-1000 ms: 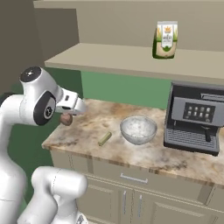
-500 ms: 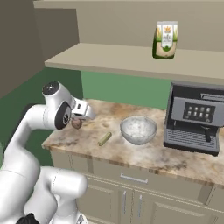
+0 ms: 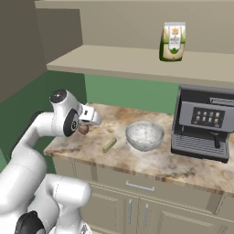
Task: Pick the egg and butter from the fridge and place them by the bowl for mixing.
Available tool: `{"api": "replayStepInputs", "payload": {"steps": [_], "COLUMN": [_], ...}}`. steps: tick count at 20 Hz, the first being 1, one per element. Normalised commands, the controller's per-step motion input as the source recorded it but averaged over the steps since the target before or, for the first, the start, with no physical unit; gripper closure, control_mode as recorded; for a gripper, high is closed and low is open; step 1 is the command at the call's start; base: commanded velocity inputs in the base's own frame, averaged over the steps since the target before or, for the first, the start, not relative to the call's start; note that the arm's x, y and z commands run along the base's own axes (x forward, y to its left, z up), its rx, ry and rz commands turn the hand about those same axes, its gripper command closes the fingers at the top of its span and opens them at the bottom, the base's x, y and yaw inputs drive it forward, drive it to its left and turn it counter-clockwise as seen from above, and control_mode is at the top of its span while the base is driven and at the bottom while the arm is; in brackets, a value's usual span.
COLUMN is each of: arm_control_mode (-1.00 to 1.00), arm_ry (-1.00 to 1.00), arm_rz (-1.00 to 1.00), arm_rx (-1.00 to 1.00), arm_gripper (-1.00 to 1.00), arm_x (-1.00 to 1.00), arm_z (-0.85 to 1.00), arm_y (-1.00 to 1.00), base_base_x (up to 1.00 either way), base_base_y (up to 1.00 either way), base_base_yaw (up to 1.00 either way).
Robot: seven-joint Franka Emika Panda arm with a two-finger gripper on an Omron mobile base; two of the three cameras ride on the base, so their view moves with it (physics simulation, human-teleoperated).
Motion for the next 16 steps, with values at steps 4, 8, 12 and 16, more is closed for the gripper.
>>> {"api": "replayStepInputs", "payload": {"steps": [4, 8, 12, 16], "arm_control_mode": [-1.0, -1.0, -1.0, -1.0], "arm_ry": [0.0, 0.0, -0.01, -0.01], "arm_rz": [0.0, 0.0, 0.0, 0.0], "arm_rx": [0.0, 0.0, 0.0, 0.0], "arm_gripper": [1.0, 1.0, 1.0, 1.0], "arm_x": [0.41, 0.44, 0.46, 0.51], "arm_z": [-0.23, -0.27, -0.26, -0.23], "arm_y": [-0.13, -0.29, -0.4, -0.31], "base_base_x": [0.0, 0.0, 0.0, 0.0], "base_base_y": [0.0, 0.0, 0.0, 0.0], "base_base_yaw": [0.0, 0.0, 0.0, 0.0]}}
